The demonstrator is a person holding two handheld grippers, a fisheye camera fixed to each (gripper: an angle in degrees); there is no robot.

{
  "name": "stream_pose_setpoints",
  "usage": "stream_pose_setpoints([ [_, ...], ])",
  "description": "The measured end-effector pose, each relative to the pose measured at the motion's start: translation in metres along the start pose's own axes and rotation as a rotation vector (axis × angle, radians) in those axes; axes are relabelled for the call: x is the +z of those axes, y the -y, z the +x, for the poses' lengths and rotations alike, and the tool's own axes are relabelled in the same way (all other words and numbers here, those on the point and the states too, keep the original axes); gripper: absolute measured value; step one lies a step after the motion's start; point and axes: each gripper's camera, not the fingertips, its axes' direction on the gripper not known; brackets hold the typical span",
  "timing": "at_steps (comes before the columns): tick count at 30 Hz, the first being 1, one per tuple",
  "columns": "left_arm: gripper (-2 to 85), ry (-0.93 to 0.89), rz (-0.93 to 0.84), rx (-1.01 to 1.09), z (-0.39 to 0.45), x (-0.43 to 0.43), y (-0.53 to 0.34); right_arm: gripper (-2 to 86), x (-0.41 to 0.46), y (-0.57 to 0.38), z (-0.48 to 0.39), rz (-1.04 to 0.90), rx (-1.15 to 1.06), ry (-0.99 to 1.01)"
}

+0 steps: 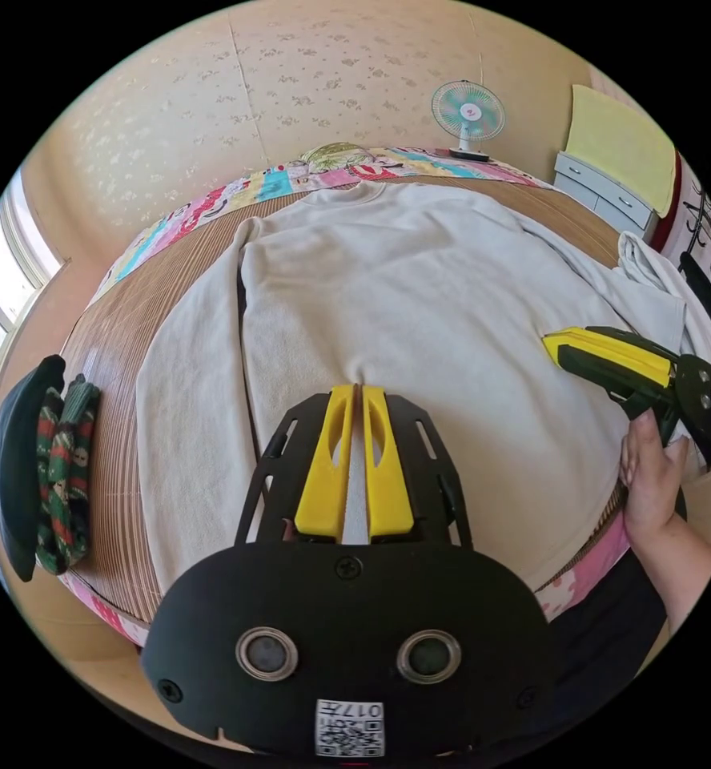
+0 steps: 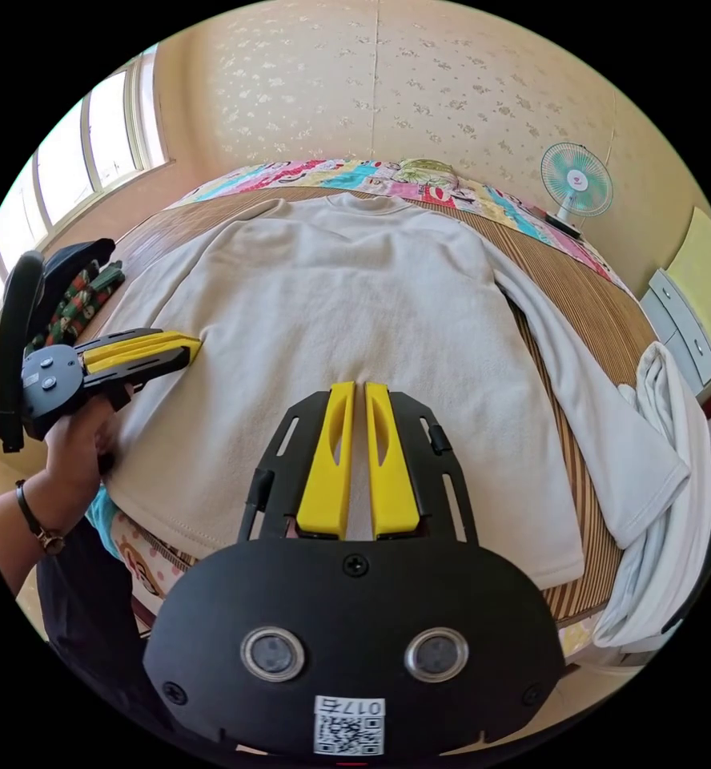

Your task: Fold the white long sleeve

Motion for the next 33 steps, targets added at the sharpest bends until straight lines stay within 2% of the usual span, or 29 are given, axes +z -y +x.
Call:
stream_pose_setpoints([
  [33, 0.0, 0.039, 0.001, 0.018, 0.023, 0.016, 0.000, 2.9, 0.001, -0.001, -0.011, 0.000, -0.003, -0.012],
])
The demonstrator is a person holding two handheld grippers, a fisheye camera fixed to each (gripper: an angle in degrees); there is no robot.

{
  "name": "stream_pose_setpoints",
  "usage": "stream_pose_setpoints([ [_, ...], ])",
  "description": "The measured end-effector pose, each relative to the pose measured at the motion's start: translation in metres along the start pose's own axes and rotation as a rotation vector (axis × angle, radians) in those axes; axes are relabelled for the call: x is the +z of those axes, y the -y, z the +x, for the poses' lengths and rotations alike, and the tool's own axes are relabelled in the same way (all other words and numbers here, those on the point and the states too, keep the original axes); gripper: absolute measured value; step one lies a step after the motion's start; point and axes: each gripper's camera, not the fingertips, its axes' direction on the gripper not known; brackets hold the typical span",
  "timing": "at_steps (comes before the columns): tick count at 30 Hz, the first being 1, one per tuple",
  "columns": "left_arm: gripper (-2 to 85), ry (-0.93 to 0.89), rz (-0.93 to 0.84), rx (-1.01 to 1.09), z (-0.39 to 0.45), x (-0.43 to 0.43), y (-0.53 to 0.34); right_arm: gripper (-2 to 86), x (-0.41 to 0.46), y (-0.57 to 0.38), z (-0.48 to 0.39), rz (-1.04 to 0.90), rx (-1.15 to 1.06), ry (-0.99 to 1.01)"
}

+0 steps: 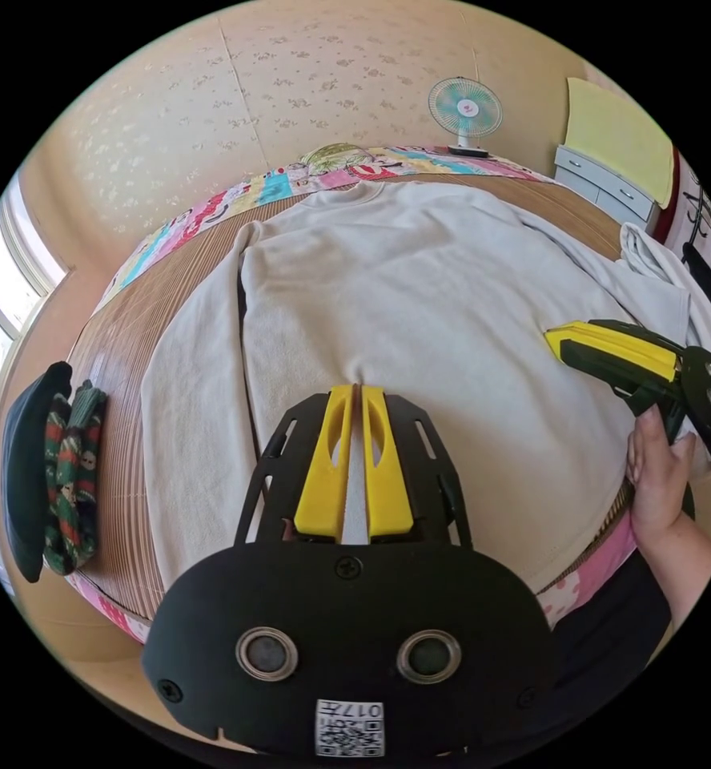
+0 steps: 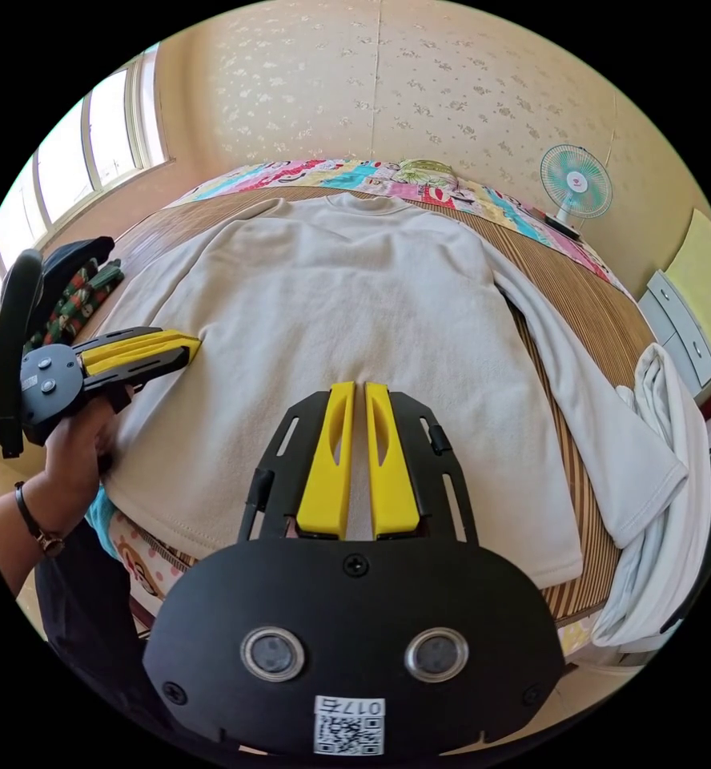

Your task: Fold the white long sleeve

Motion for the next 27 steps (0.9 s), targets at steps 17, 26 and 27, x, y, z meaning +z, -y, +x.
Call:
stream_pose_setpoints([
  [17, -0.2, 0.032, 0.001, 0.015, 0.026, 0.007, 0.008, 3.0, 0.004, 0.009, -0.007, 0.000, -0.003, -0.010],
  [26, -0.3, 0.043, 0.002, 0.020, 0.040, 0.007, 0.013, 3.0, 0.006, 0.017, -0.009, 0.001, -0.002, -0.010],
  [27, -0.3, 0.044, 0.002, 0.021, 0.042, 0.007, 0.014, 3.0, 0.007, 0.018, -0.009, 0.001, -0.002, -0.011],
])
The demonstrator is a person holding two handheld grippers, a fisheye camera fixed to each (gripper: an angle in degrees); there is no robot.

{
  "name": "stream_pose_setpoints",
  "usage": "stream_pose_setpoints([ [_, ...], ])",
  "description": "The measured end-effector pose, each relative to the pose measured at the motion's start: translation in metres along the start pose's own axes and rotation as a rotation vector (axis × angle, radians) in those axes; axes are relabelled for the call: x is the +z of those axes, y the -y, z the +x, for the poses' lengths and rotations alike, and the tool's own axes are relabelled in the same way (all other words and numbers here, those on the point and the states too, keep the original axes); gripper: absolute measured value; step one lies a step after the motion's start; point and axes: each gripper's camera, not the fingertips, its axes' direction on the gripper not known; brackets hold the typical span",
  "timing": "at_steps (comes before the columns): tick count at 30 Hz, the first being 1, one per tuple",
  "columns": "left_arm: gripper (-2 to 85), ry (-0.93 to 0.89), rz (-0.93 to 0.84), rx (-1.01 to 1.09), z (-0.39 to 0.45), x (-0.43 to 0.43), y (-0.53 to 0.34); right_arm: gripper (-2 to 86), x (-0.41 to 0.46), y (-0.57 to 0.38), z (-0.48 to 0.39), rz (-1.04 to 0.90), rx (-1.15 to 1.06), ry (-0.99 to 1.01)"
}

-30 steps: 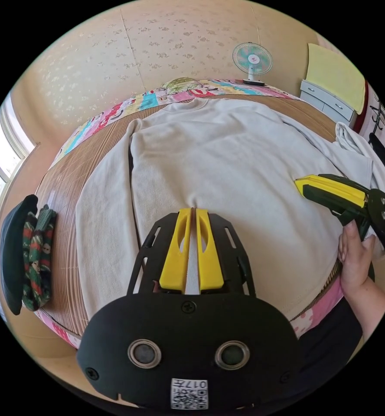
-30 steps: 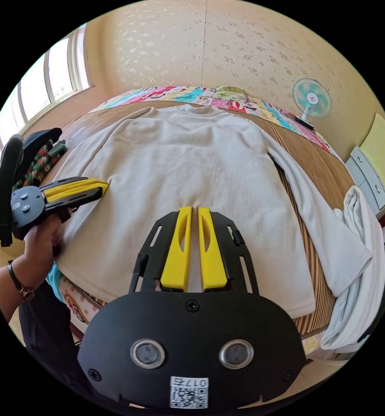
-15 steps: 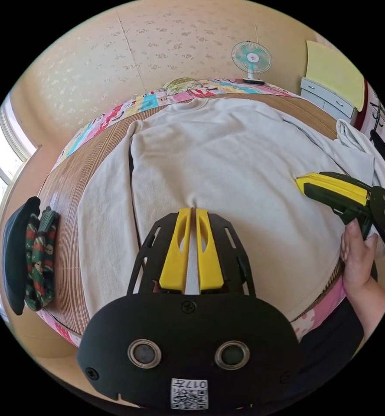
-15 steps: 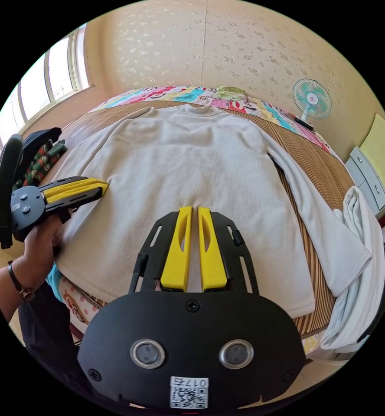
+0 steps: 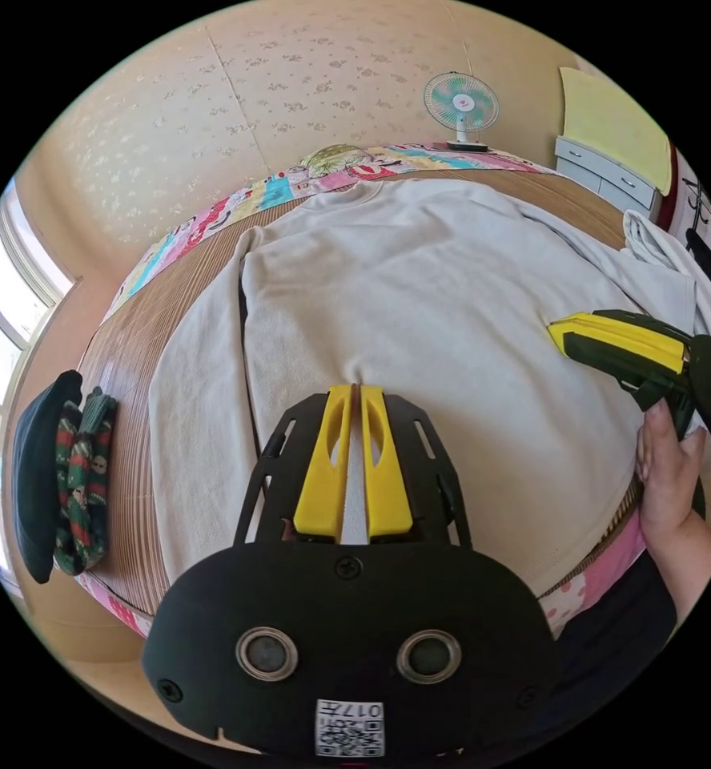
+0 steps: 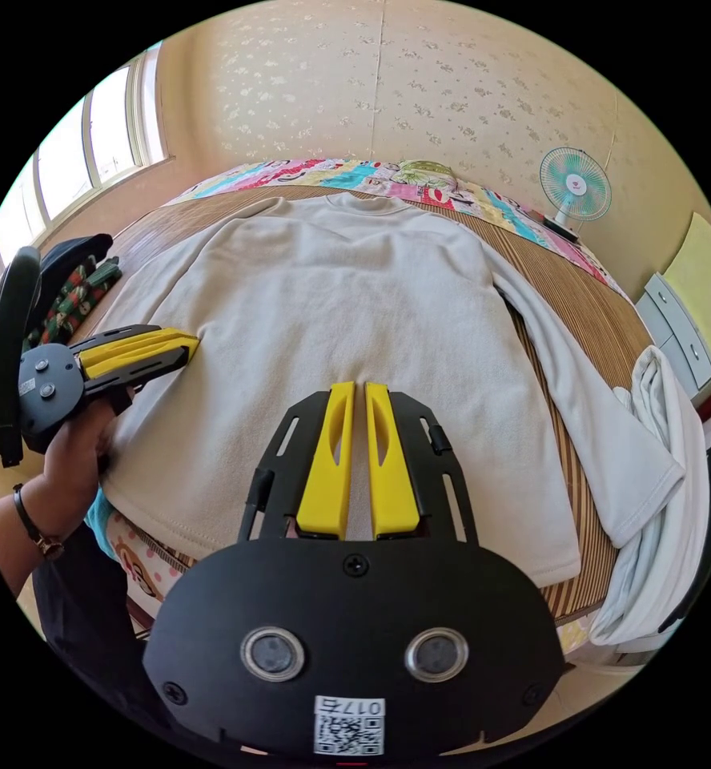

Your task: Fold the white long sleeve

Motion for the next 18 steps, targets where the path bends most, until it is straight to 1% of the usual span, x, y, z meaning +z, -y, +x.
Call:
stream_pose_setpoints([
  [18, -0.4, 0.053, 0.003, 0.024, 0.026, -0.014, 0.016, 3.0, 0.001, 0.019, 0.009, 0.002, 0.005, 0.007],
])
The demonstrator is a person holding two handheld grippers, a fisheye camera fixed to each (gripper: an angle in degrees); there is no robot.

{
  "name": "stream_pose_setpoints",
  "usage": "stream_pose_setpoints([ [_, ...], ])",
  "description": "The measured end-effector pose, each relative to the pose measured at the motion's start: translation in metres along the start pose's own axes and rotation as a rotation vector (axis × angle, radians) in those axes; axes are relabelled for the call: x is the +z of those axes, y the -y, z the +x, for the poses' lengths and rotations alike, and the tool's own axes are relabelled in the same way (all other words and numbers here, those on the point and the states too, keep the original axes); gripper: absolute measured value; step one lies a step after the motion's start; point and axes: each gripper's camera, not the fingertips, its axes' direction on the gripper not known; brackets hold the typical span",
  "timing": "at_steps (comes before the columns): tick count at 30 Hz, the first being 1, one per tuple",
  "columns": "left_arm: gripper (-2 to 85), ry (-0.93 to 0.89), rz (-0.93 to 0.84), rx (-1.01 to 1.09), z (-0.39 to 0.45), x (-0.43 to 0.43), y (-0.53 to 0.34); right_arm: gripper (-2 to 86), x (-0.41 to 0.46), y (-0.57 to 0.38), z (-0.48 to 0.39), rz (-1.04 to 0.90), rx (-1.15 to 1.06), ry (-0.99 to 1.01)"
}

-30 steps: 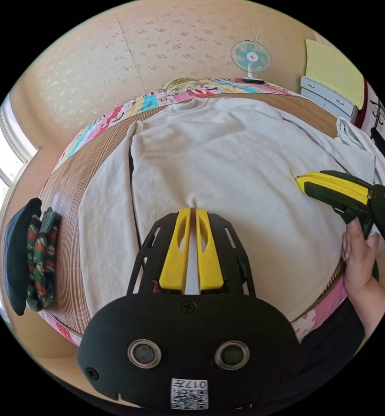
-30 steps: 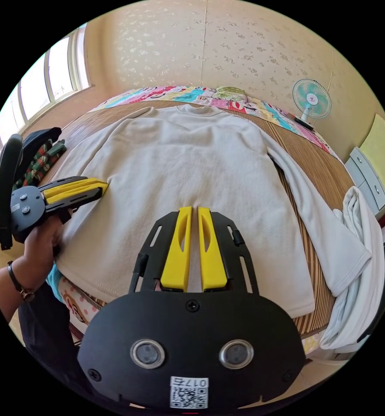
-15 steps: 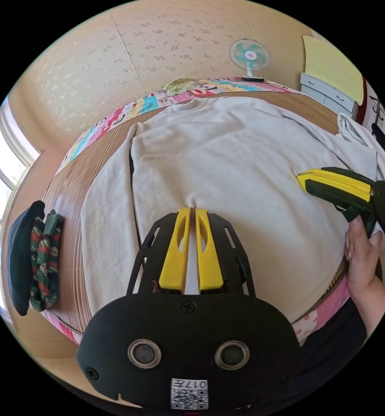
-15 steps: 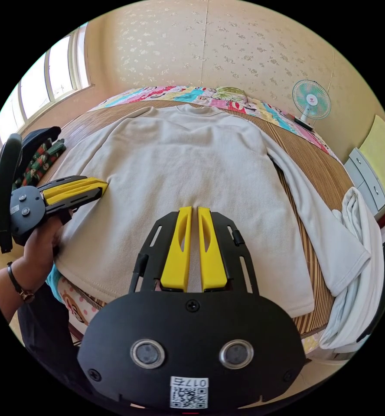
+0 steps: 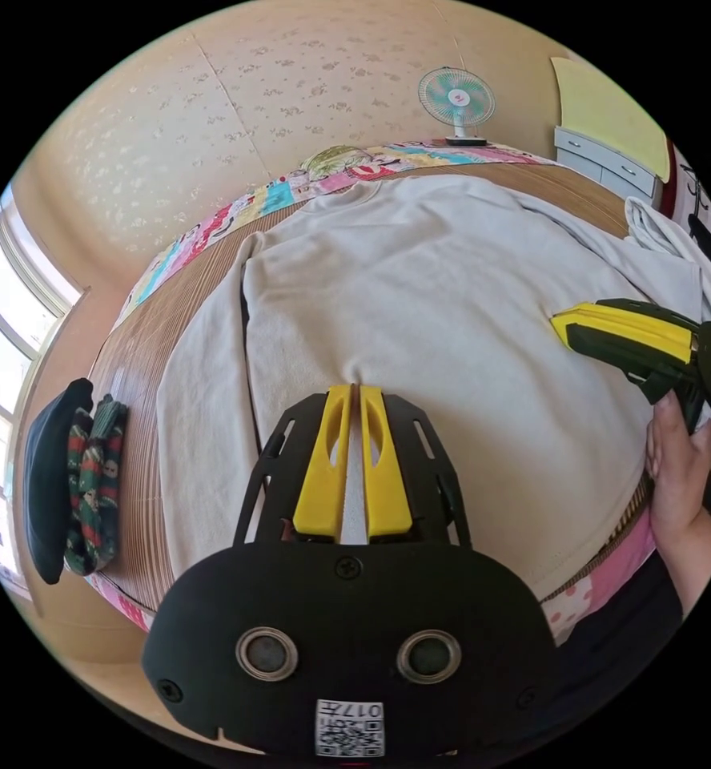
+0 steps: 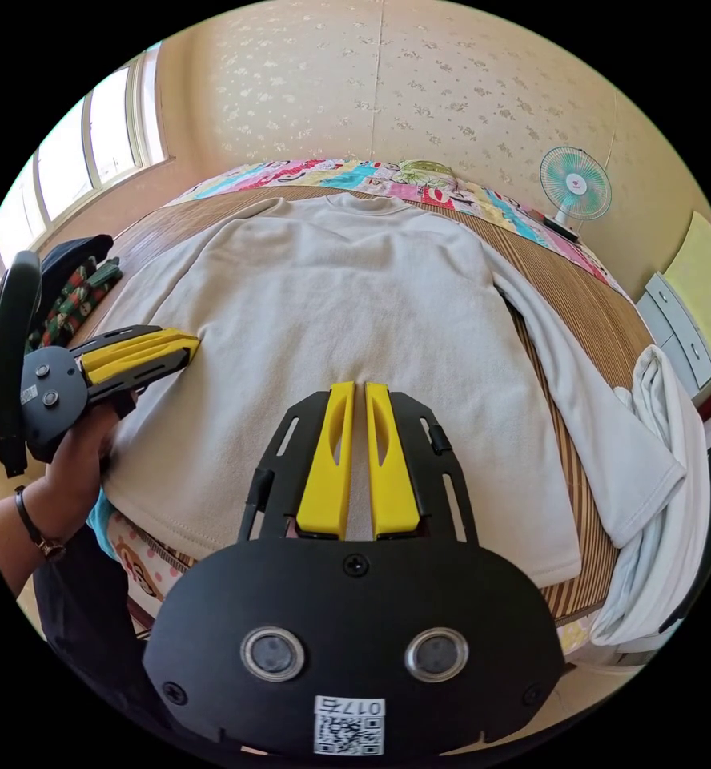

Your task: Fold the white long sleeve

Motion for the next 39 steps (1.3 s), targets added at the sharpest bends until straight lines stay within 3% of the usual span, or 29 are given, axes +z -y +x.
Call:
stream_pose_setpoints([
  [8, -0.5, -0.030, -0.012, -0.011, -0.005, -0.010, 0.010, 2.7, 0.000, 0.011, 0.016, -0.011, 0.016, 0.037],
  [17, -0.7, 0.091, -0.064, 0.112, 0.015, -0.045, 0.006, 2.1, -0.003, 0.013, 0.074, -0.161, 0.216, 0.341],
  [19, -0.7, 0.035, -0.053, 0.090, 0.008, -0.067, -0.020, 2.0, -0.021, -0.015, 0.073, -0.191, 0.215, 0.386],
  [22, -0.7, -0.205, 0.029, -0.022, -0.028, -0.106, -0.088, 1.8, -0.055, -0.065, 0.060, -0.207, 0.187, 0.418],
  [25, -0.4, -0.325, 0.080, 0.021, -0.050, -0.150, -0.152, 1.4, -0.084, -0.123, 0.035, -0.210, 0.138, 0.383],
  [29, -0.2, -0.135, 0.145, -0.002, -0.082, -0.217, -0.217, 0.7, -0.098, -0.154, 0.010, -0.283, 0.066, 0.366],
  [32, 0.6, -0.061, 0.192, -0.123, -0.120, -0.249, -0.233, 0.5, -0.129, -0.151, 0.006, -0.102, 0.013, 0.305],
  [34, 2.1, -0.076, 0.131, -0.157, -0.140, -0.247, -0.221, 0.5, -0.135, -0.139, 0.008, -0.019, -0.008, 0.276],
  [36, 8.4, -0.124, 0.005, -0.203, -0.162, -0.225, -0.196, 0.4, -0.127, -0.125, 0.010, -0.025, -0.018, 0.284],
  [39, 10.7, -0.252, -0.134, -0.196, -0.167, -0.183, -0.169, 0.5, -0.104, -0.108, 0.011, -0.025, -0.025, 0.294],
])
